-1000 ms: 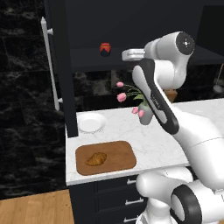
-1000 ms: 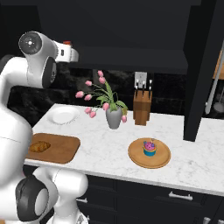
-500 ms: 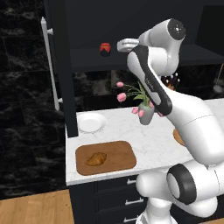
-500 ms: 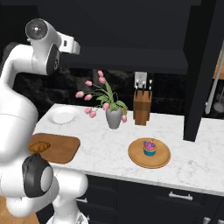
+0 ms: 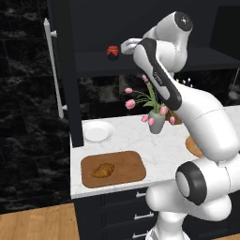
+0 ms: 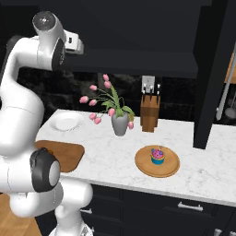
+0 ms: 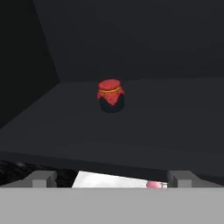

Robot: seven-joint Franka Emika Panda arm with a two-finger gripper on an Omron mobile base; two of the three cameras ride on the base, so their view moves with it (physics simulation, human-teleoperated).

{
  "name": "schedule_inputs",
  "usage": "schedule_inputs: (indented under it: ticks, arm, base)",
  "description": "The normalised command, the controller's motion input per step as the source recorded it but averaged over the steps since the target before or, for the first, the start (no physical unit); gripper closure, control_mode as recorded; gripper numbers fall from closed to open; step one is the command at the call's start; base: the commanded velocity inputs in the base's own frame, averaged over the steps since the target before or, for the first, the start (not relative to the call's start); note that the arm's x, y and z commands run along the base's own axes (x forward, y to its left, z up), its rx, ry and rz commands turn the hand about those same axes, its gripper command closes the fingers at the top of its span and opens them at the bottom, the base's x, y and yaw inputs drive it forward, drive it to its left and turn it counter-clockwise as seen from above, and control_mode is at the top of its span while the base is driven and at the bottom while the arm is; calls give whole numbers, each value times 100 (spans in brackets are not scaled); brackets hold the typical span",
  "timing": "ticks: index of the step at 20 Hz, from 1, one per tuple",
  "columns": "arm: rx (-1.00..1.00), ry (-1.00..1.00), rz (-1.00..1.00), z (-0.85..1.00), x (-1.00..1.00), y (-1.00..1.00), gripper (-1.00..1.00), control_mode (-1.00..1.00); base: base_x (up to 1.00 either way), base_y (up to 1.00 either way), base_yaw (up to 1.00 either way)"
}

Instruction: From the different types of pastries on the counter, select a croissant and place it on the cutting board. Then retrieve a jar of jam from the cabinet and place it alongside the croissant on the cutting board.

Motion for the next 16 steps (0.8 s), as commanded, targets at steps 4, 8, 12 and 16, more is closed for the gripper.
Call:
schedule_inputs:
  ticks: [4,8,12,16]
  arm:
    - [-47,-25,0,-17,0,6,-100,-100]
    - [-1,0,0,0,0,2,-100,-100]
    - [8,0,0,0,25,18,-100,-100]
    - [7,0,0,3,43,16,-100,-100]
  base:
    - [0,0,0]
    - [0,0,0]
    - [0,0,0]
    - [0,0,0]
